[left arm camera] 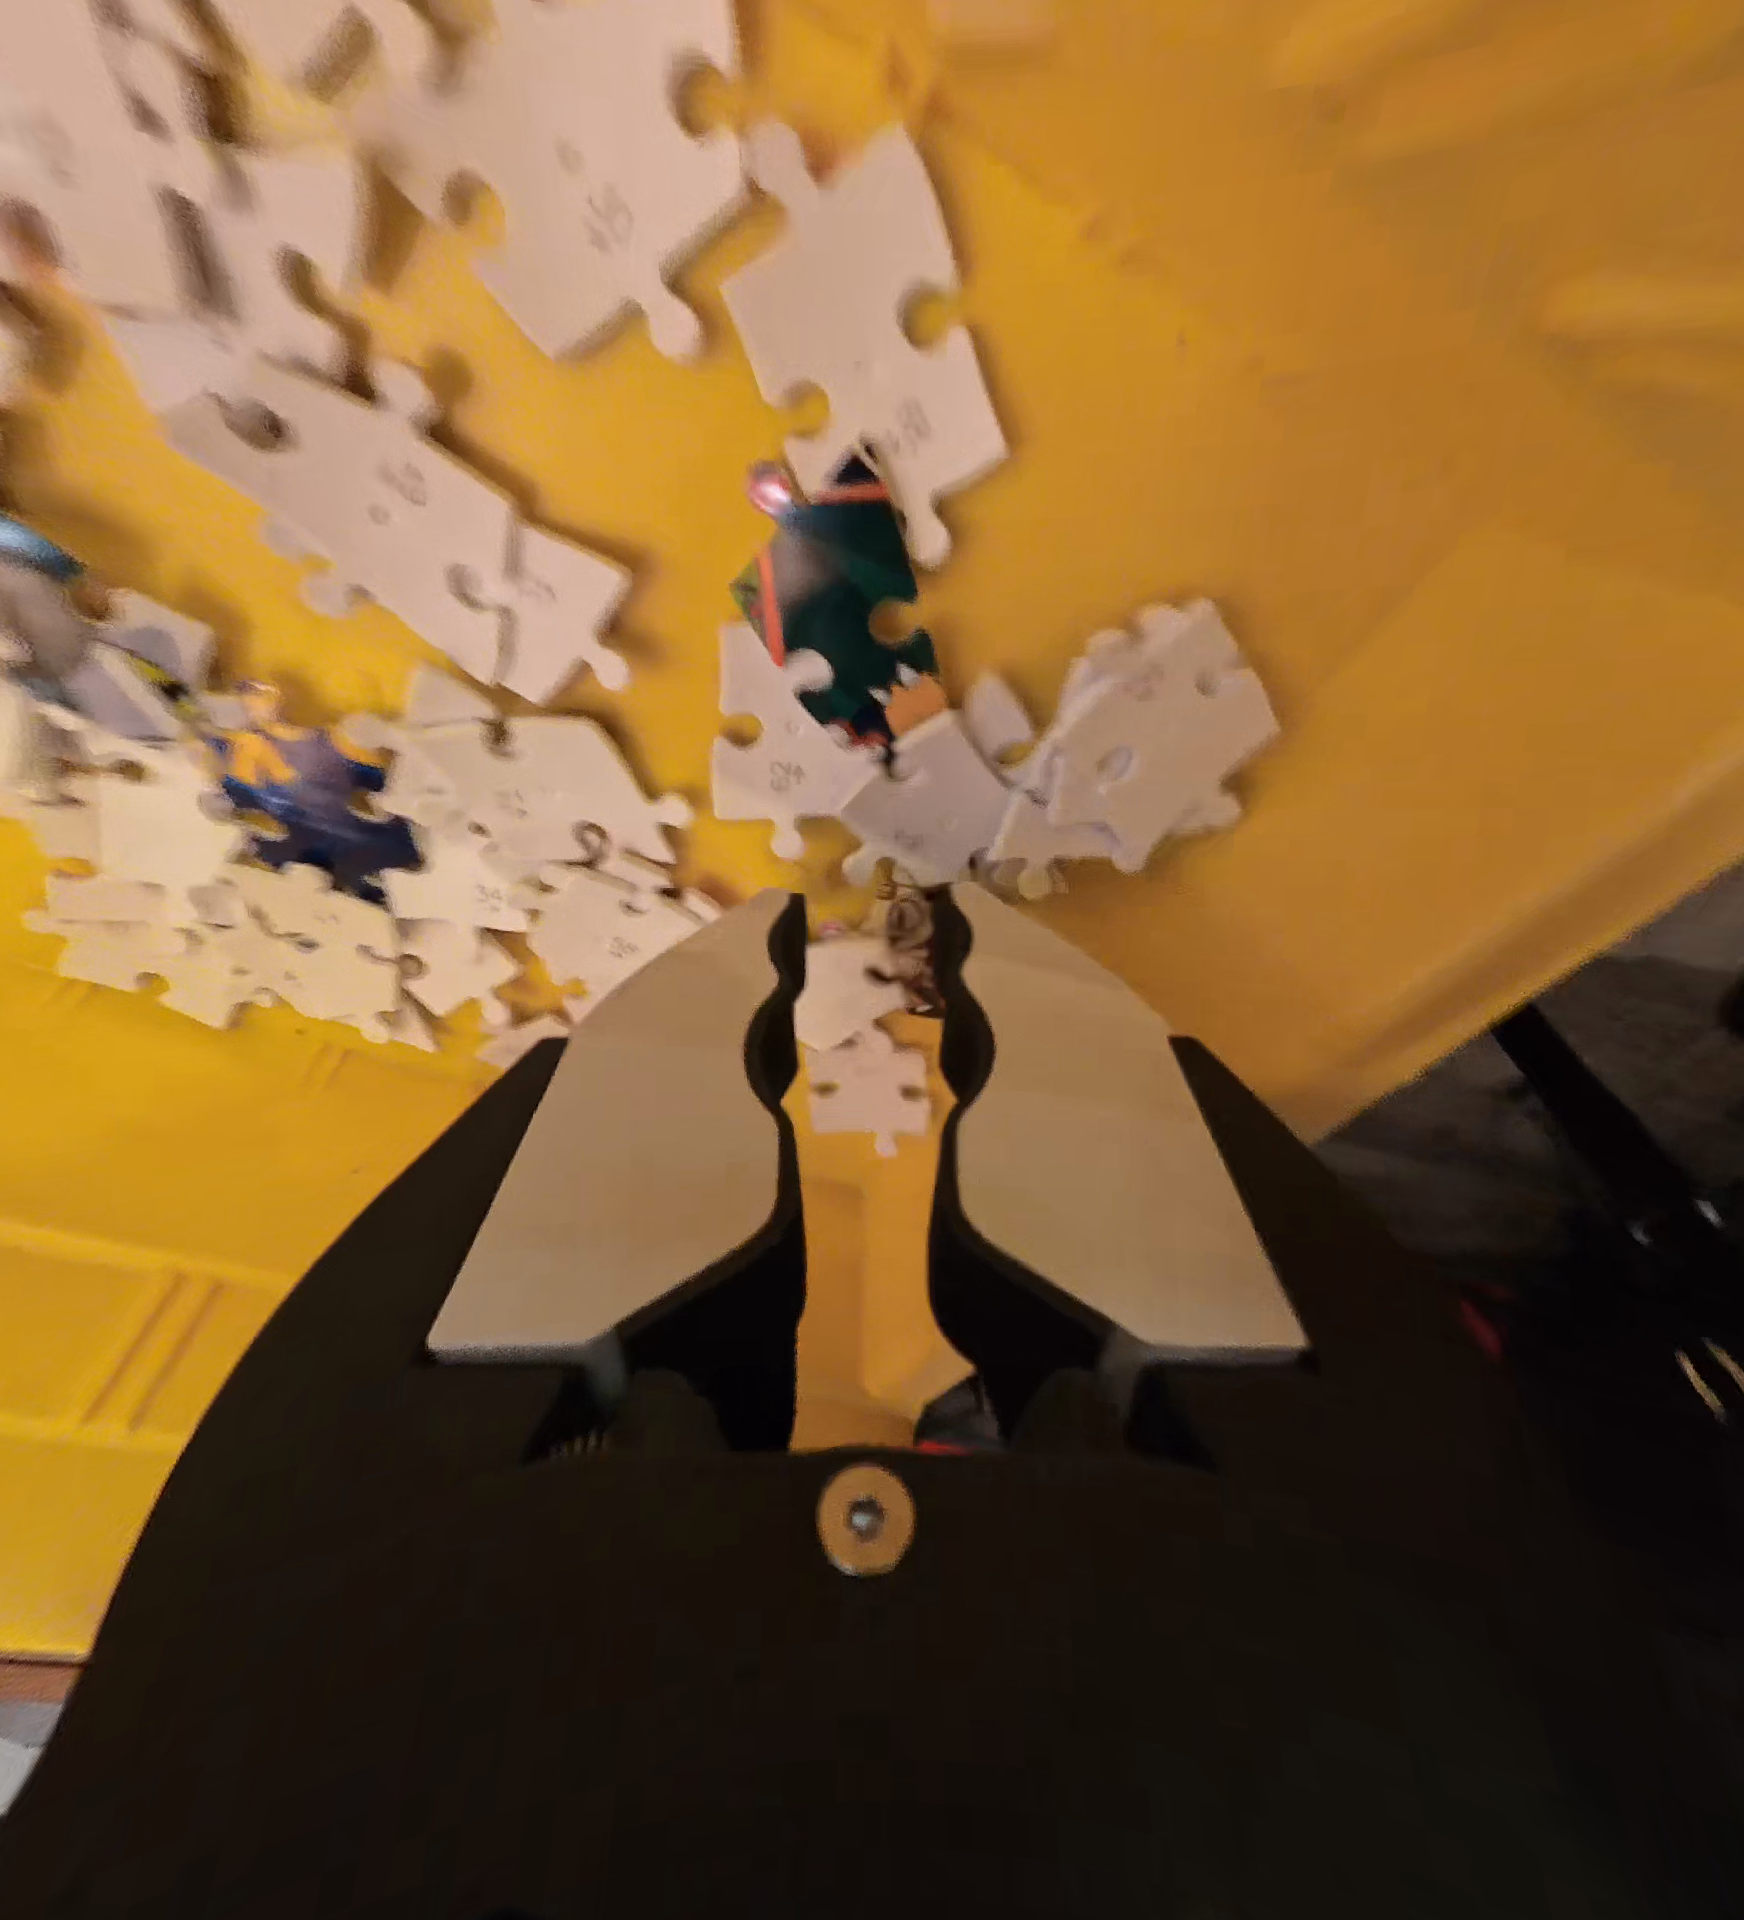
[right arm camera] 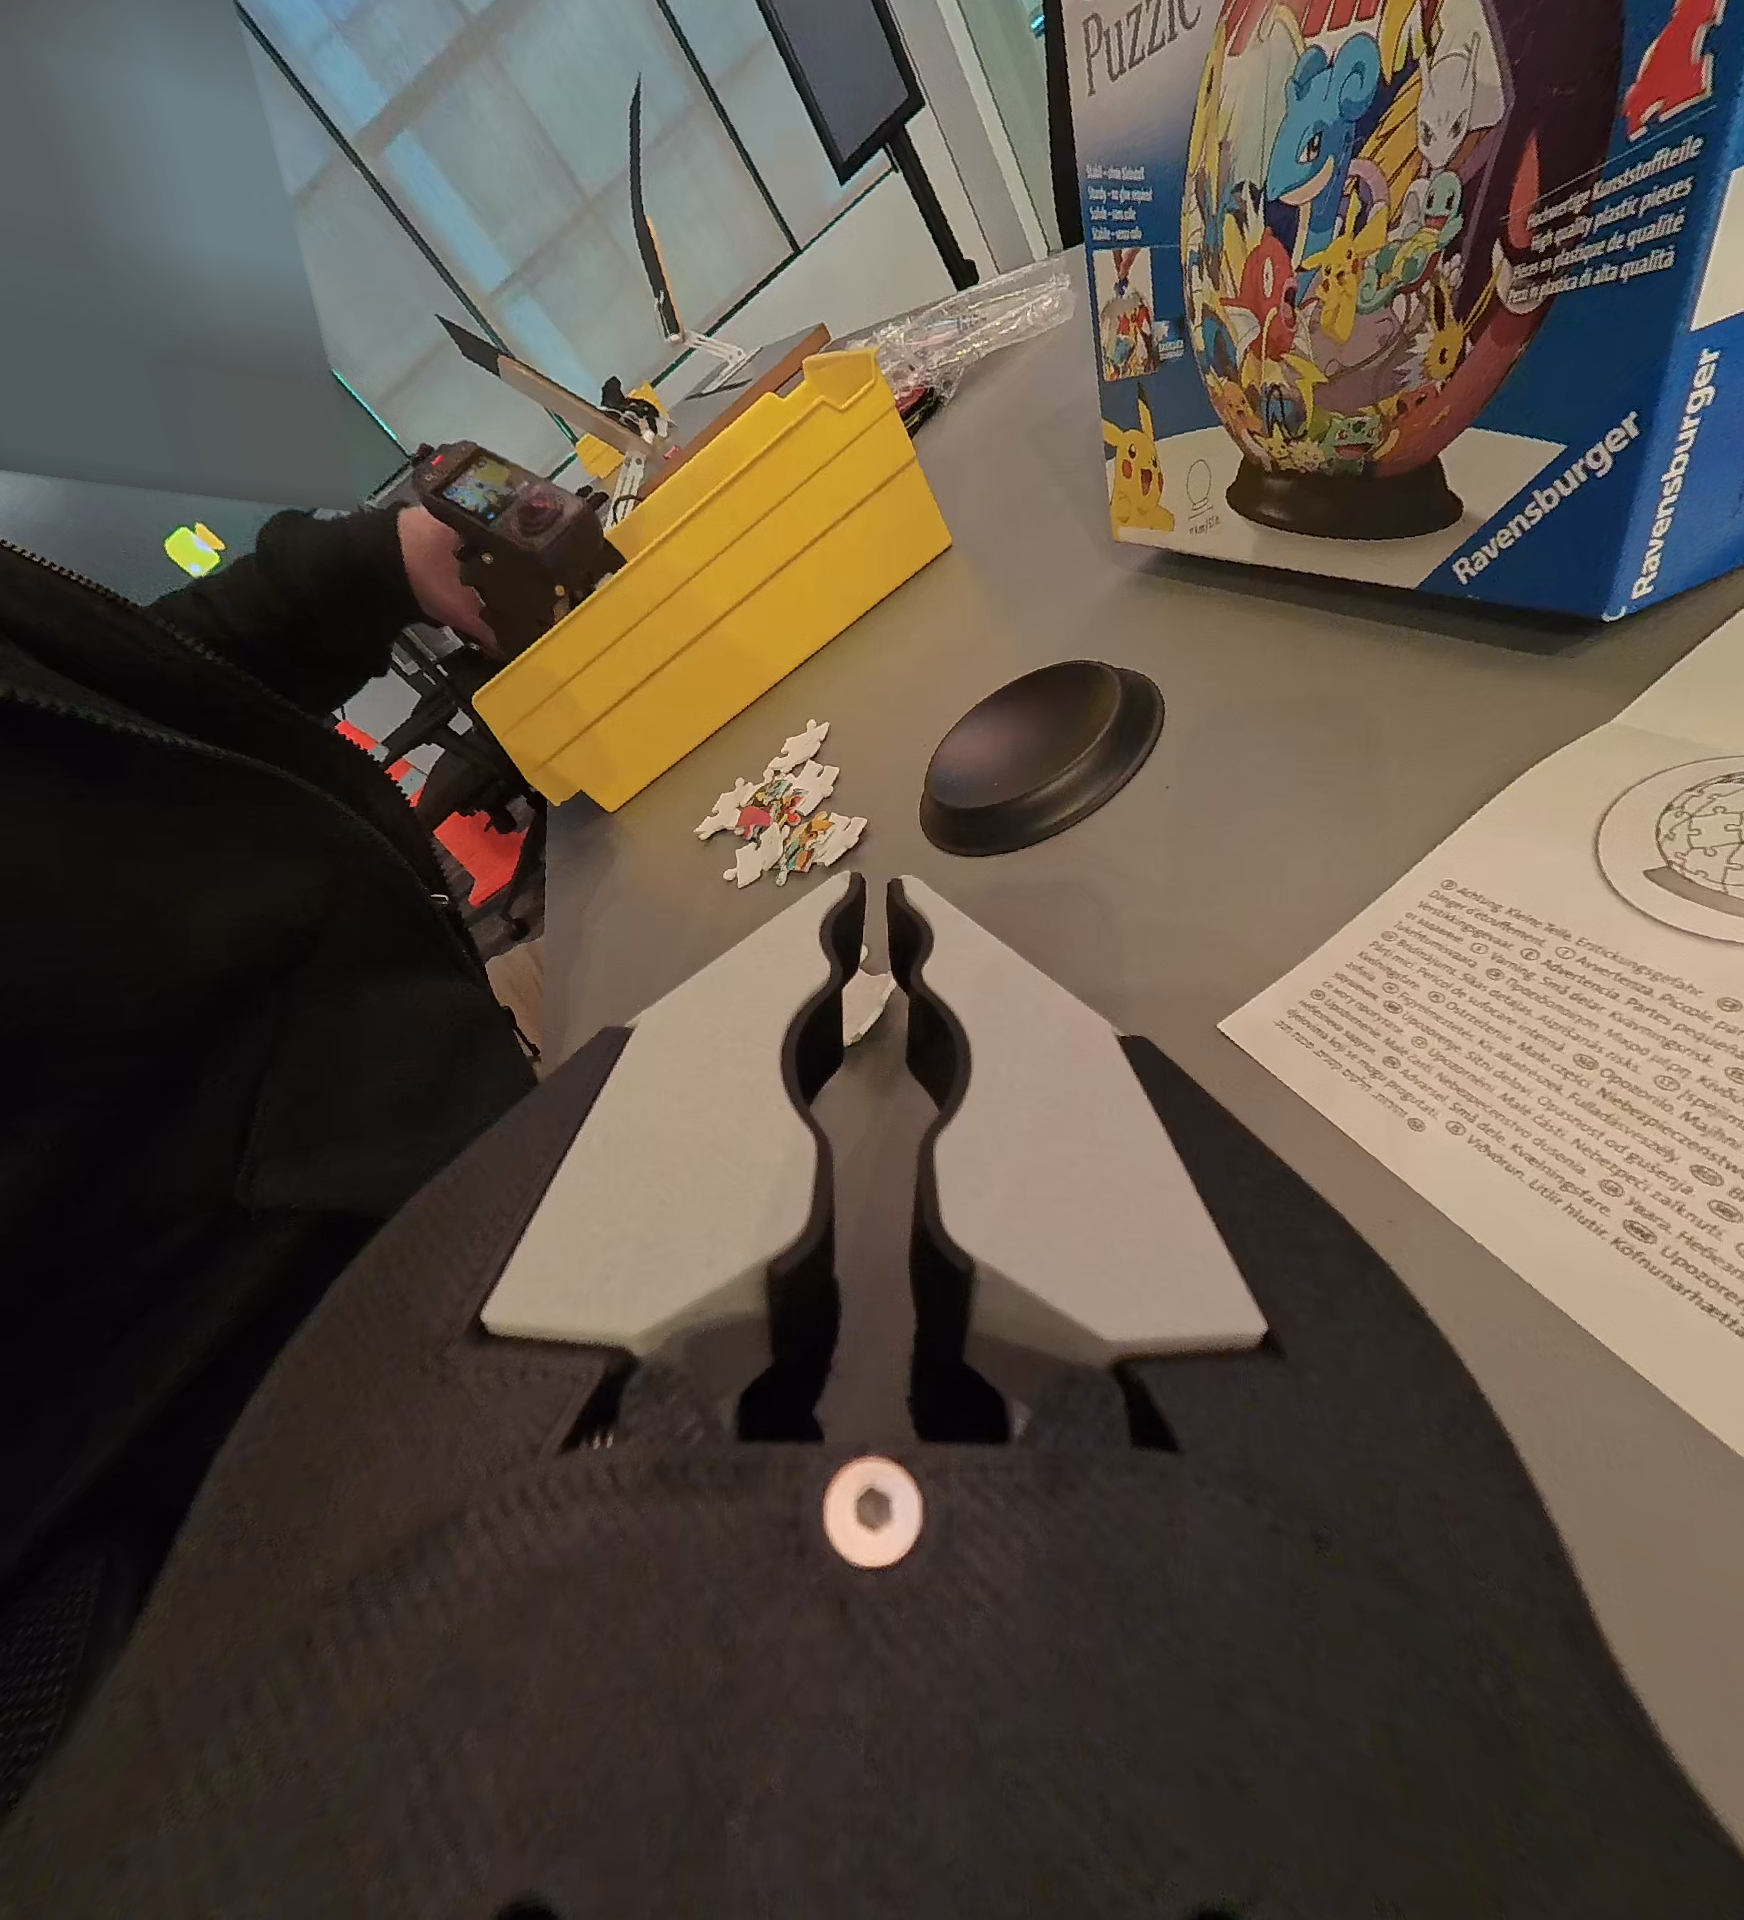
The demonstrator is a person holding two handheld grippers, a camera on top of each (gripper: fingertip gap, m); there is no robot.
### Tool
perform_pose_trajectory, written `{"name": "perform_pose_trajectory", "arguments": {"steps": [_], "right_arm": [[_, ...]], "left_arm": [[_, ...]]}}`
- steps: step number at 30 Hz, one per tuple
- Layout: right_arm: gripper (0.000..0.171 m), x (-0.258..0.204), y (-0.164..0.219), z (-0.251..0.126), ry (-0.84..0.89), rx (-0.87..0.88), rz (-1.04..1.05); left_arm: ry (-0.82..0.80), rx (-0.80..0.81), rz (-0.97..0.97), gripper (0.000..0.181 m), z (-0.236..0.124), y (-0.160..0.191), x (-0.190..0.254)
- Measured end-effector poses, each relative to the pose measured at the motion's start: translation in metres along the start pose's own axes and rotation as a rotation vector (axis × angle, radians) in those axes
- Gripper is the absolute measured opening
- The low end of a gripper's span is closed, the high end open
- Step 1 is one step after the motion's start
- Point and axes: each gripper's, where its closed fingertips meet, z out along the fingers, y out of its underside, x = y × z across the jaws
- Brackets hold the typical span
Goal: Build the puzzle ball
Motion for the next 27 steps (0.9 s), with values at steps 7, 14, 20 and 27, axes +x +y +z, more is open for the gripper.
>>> {"name": "perform_pose_trajectory", "arguments": {"steps": [7, 14, 20, 27], "right_arm": [[0.003, 0.0, 0.0, 0.0, -0.002, 0.003, -0.002], [0.003, 0.0, 0.0, 0.0, 0.001, -0.001, -0.001], [0.003, 0.0, 0.001, 0.001, 0.002, -0.007, 0.001], [0.003, 0.0, 0.001, 0.0, 0.002, -0.005, 0.0]], "left_arm": [[0.004, 0.215, -0.135, 0.026, -0.024, -0.017, -0.016], [0.132, 0.152, -0.046, 0.052, -0.005, -0.021, 0.017], [0.054, 0.189, -0.066, 0.027, -0.011, -0.032, 0.007], [-0.102, 0.285, -0.293, 0.005, -0.027, -0.025, -0.05]]}}
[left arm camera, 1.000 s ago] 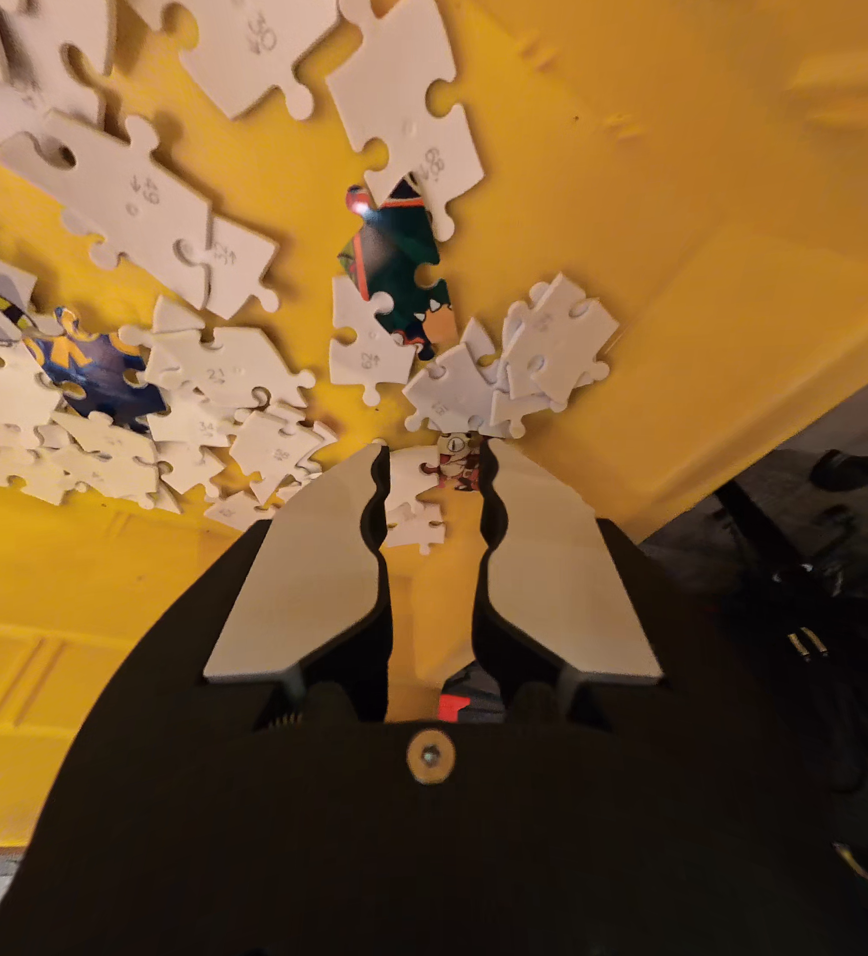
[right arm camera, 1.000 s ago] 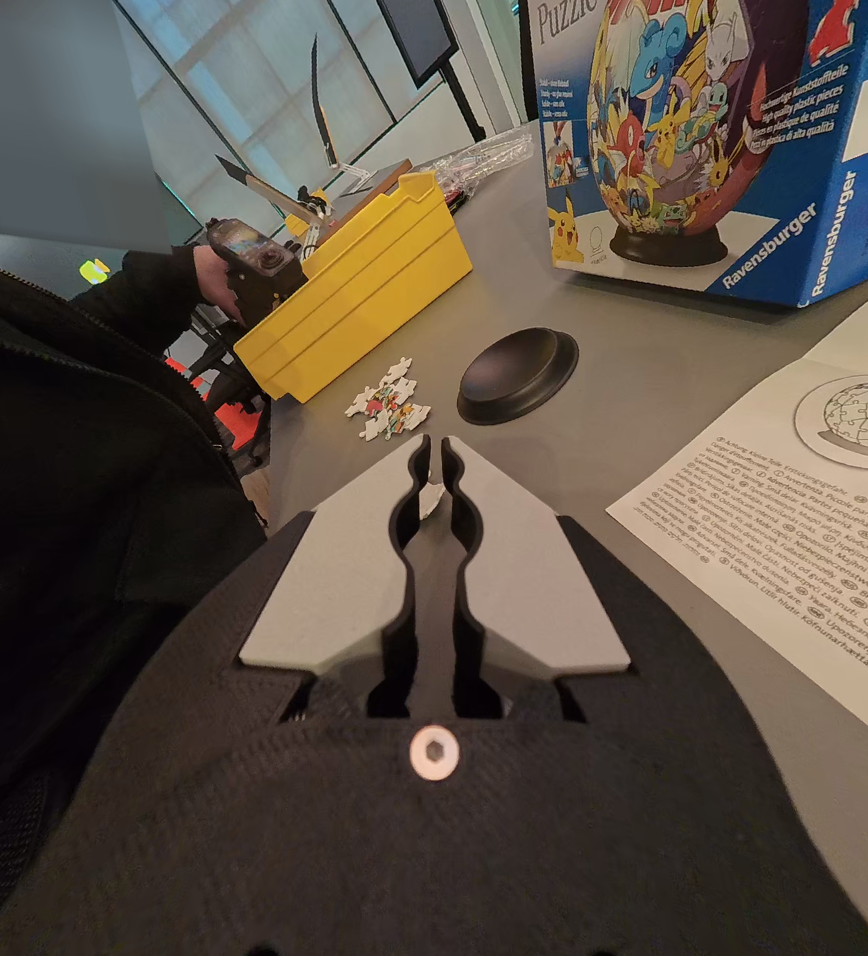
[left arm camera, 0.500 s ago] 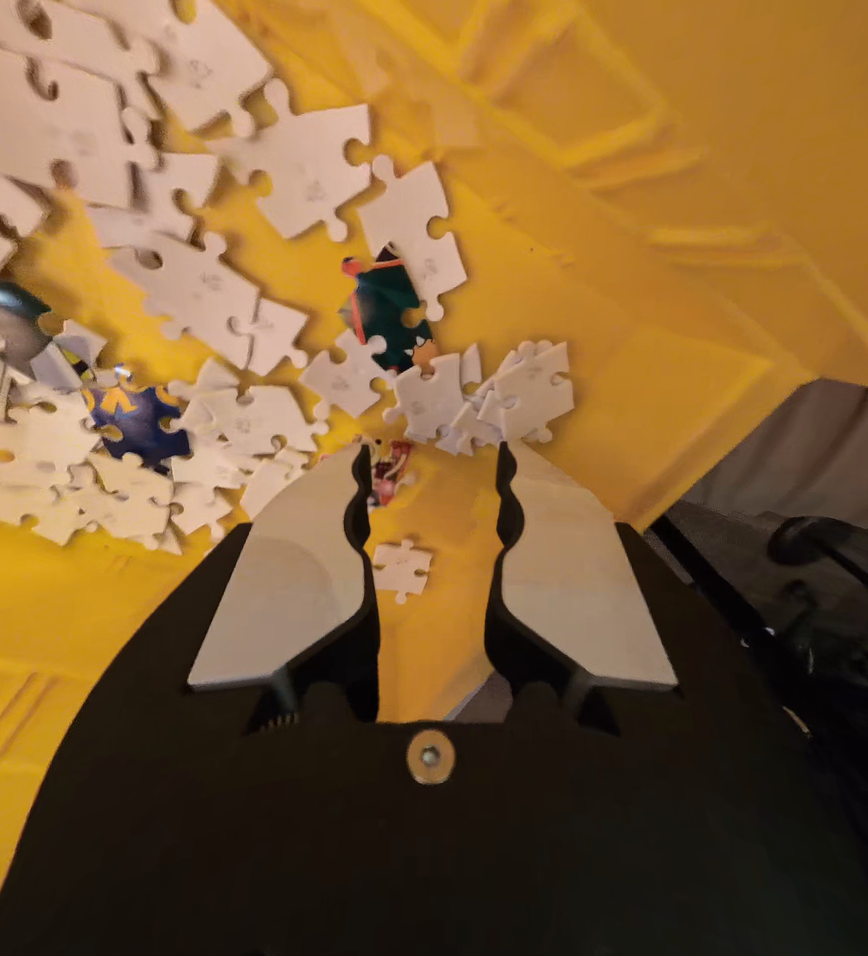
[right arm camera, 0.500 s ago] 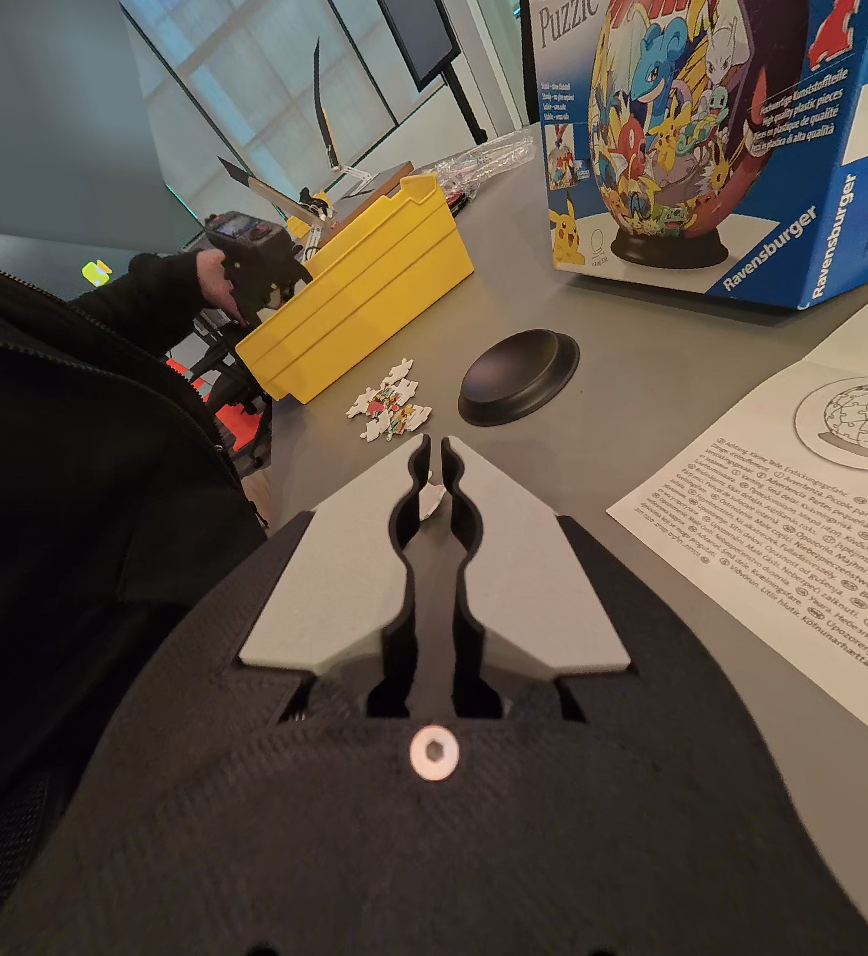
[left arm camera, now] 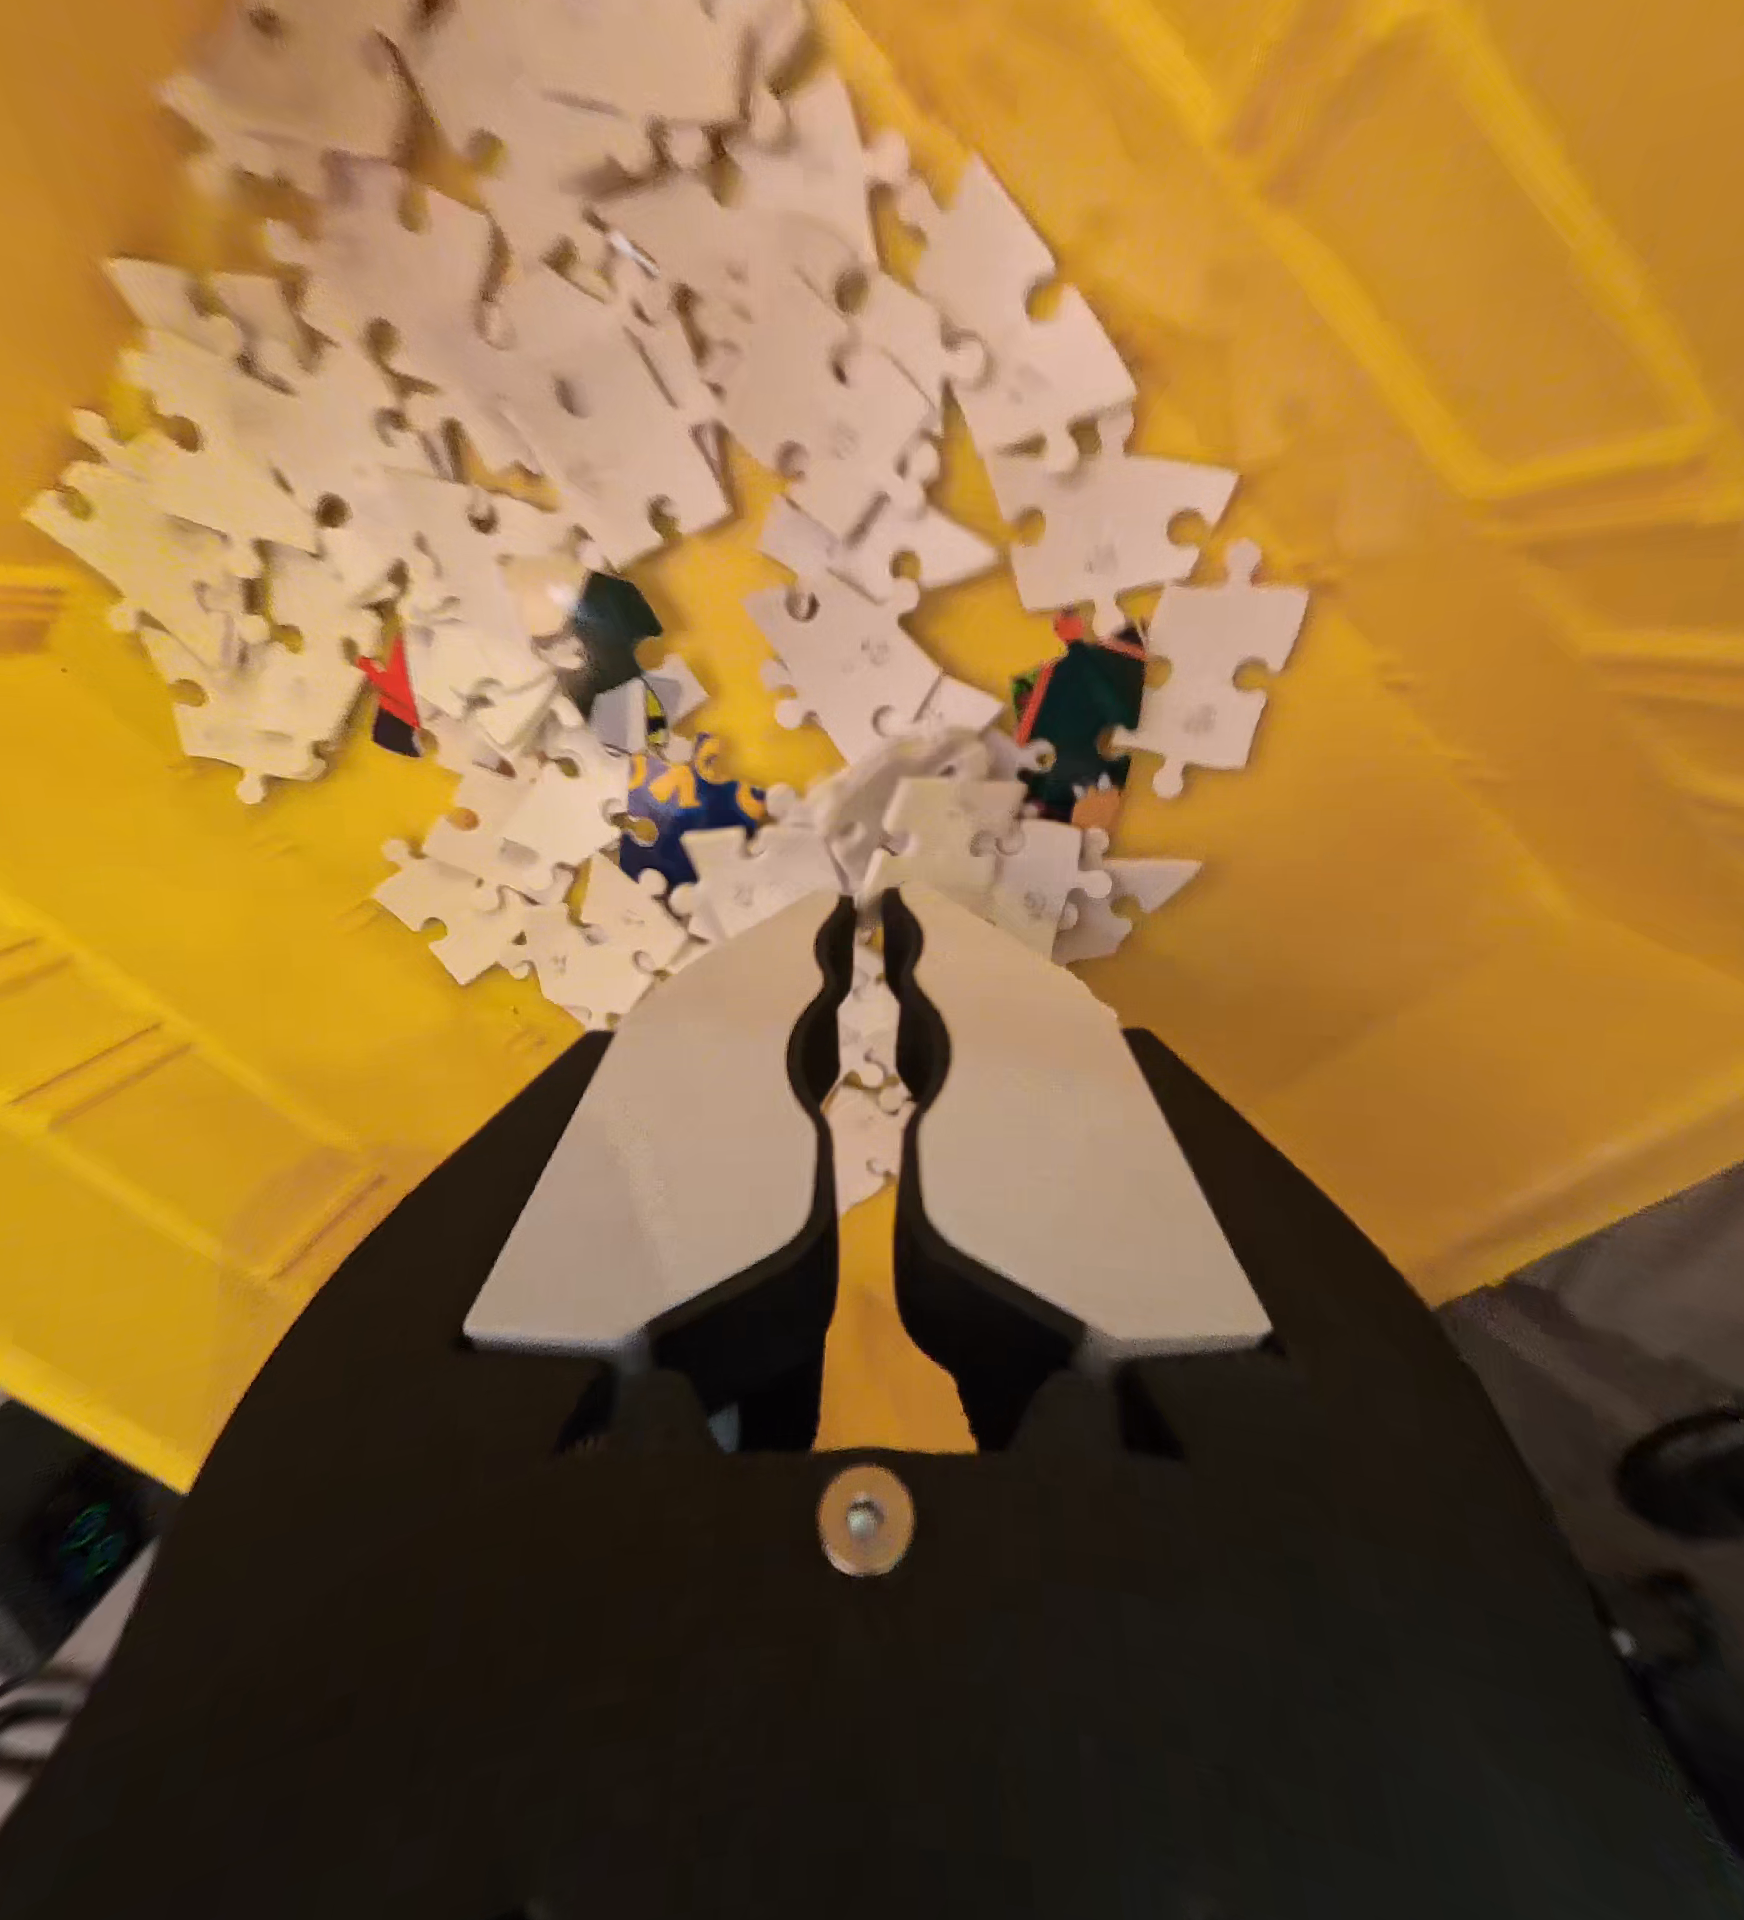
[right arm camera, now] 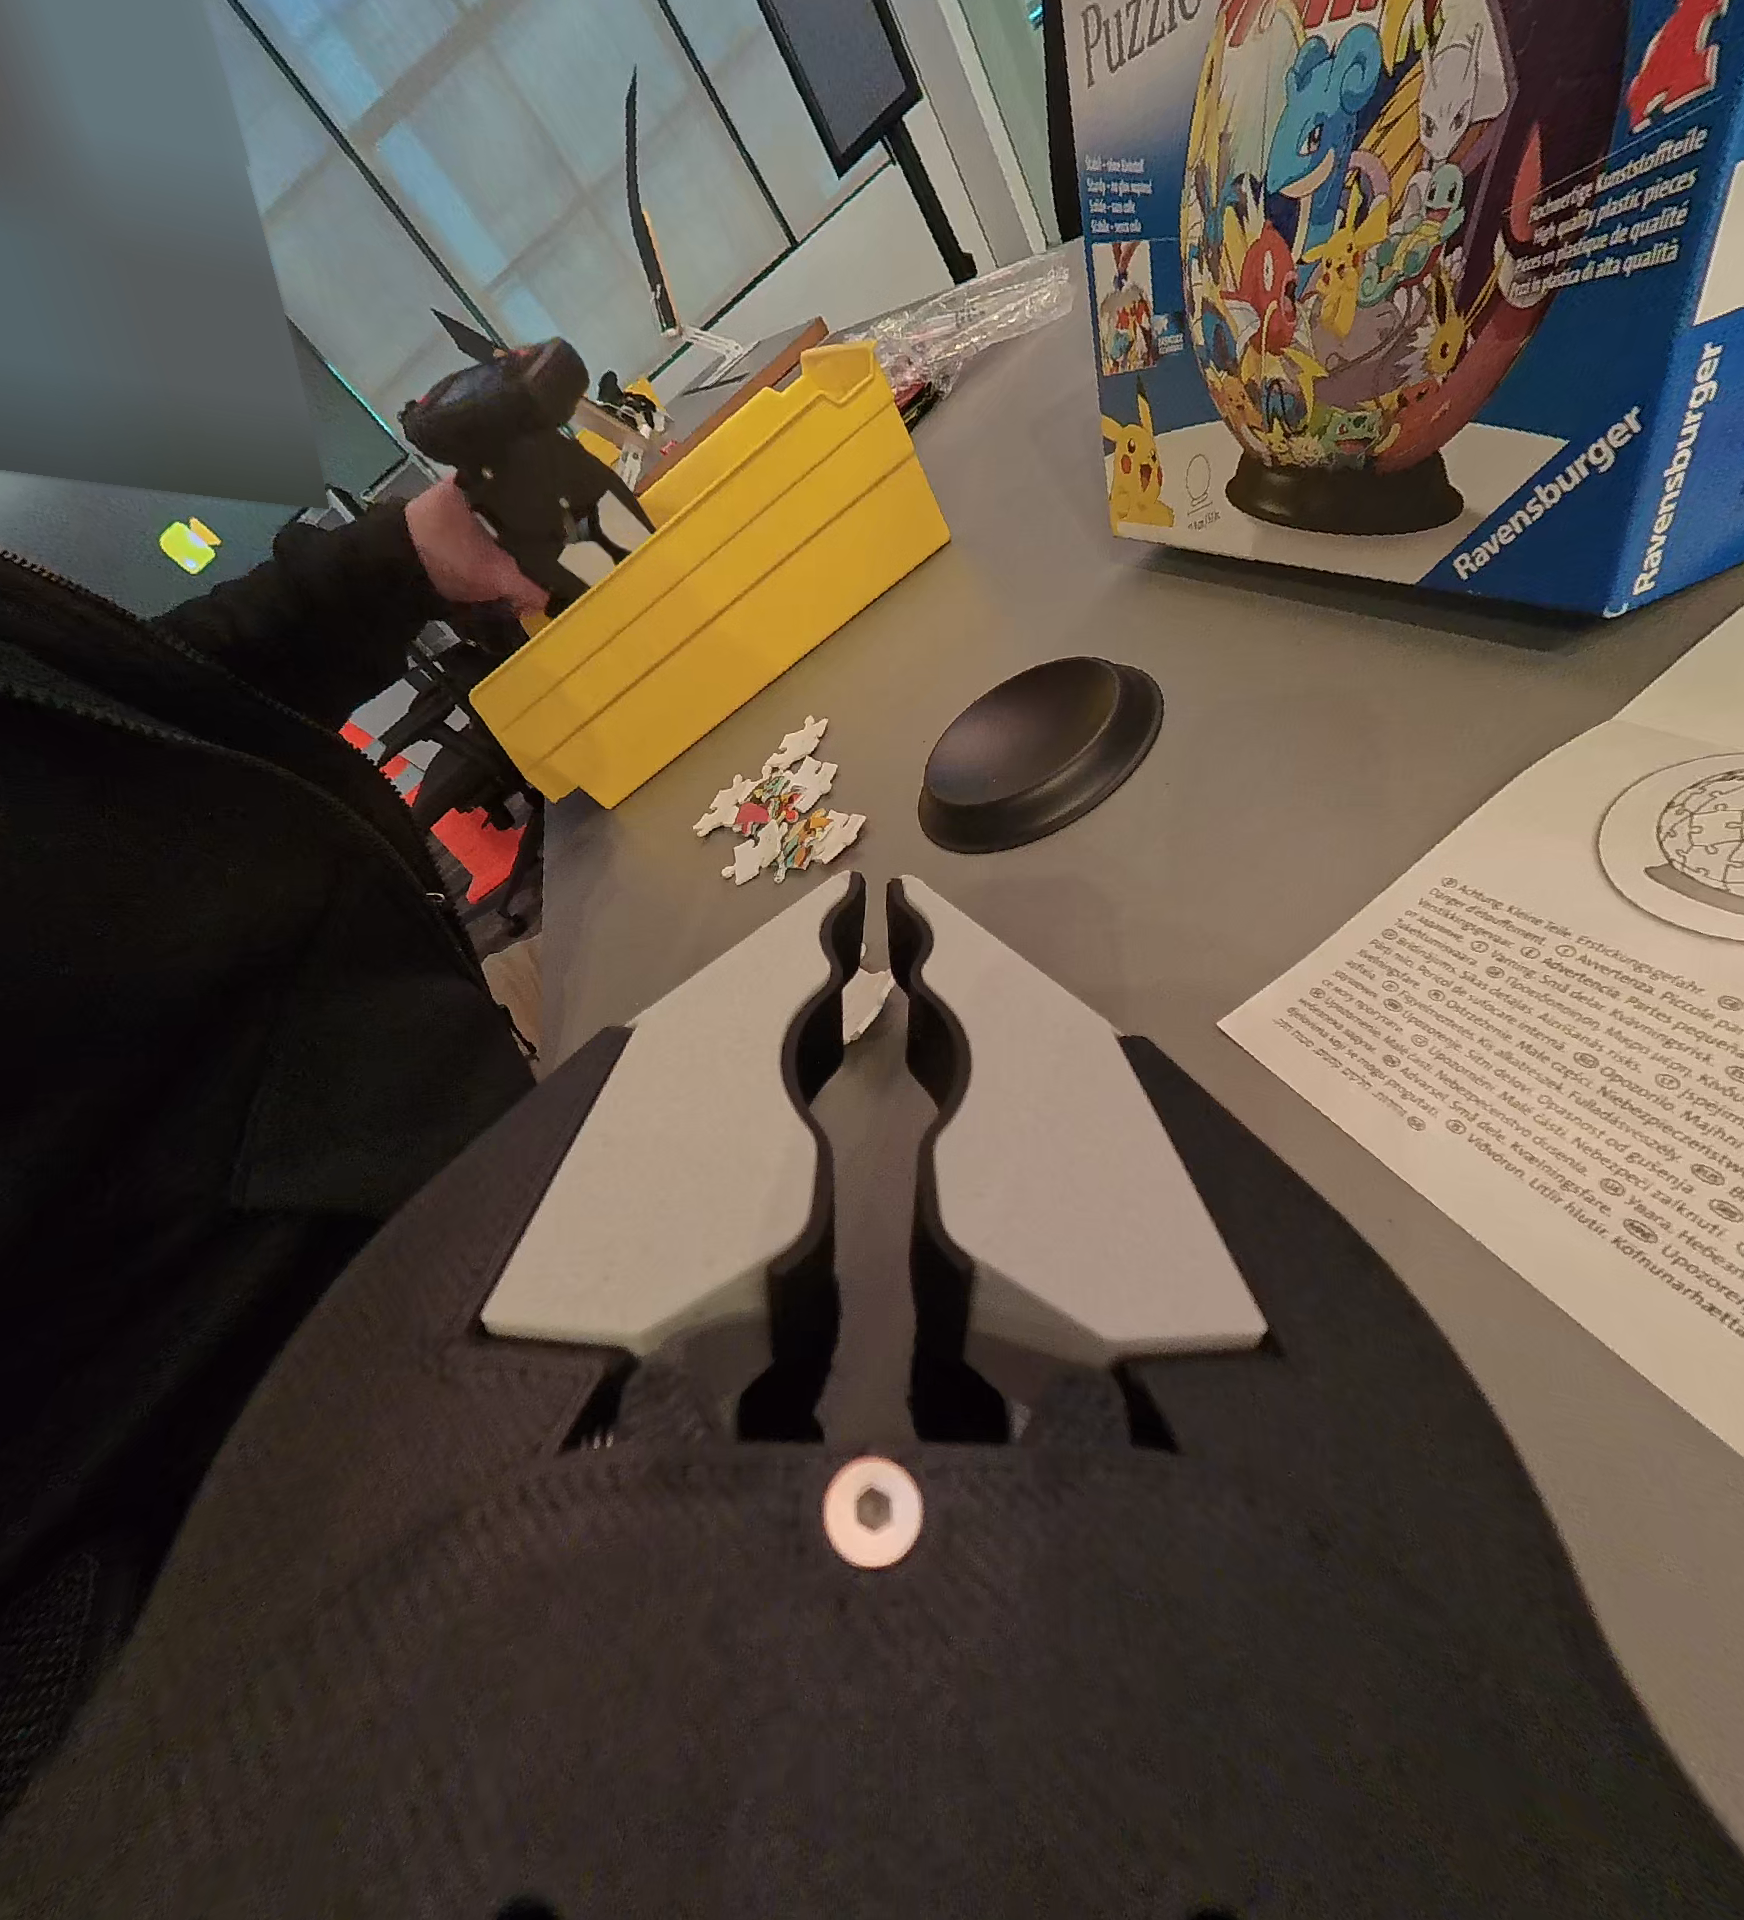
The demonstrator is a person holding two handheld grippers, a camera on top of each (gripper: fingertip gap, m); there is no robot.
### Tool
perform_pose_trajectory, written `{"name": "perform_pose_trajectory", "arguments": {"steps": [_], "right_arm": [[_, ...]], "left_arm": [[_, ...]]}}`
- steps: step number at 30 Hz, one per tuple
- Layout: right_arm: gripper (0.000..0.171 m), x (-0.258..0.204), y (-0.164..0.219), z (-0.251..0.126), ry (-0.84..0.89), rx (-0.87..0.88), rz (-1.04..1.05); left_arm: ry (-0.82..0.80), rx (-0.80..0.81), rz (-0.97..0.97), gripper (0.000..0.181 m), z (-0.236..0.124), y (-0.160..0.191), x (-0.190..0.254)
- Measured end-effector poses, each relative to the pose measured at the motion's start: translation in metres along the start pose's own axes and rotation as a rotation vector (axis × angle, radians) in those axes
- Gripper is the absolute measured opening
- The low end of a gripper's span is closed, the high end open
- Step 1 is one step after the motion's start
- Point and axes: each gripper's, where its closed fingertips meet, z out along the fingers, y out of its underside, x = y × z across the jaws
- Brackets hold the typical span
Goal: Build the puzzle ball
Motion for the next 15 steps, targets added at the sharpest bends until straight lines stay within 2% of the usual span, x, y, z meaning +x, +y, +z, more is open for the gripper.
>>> {"name": "perform_pose_trajectory", "arguments": {"steps": [7, 10, 15], "right_arm": [[0.003, 0.0, 0.0, 0.0, 0.0, -0.002, 0.002], [0.003, 0.001, 0.001, 0.0, 0.001, -0.004, 0.003], [0.003, 0.001, 0.001, 0.001, 0.003, -0.006, 0.004]], "left_arm": [[-0.024, 0.025, -0.043, 0.002, -0.008, 0.004, -0.016], [0.111, 0.06, -0.001, 0.004, -0.011, 0.0, 0.008], [0.101, -0.022, 0.033, 0.008, 0.005, 0.011, 0.011]]}}
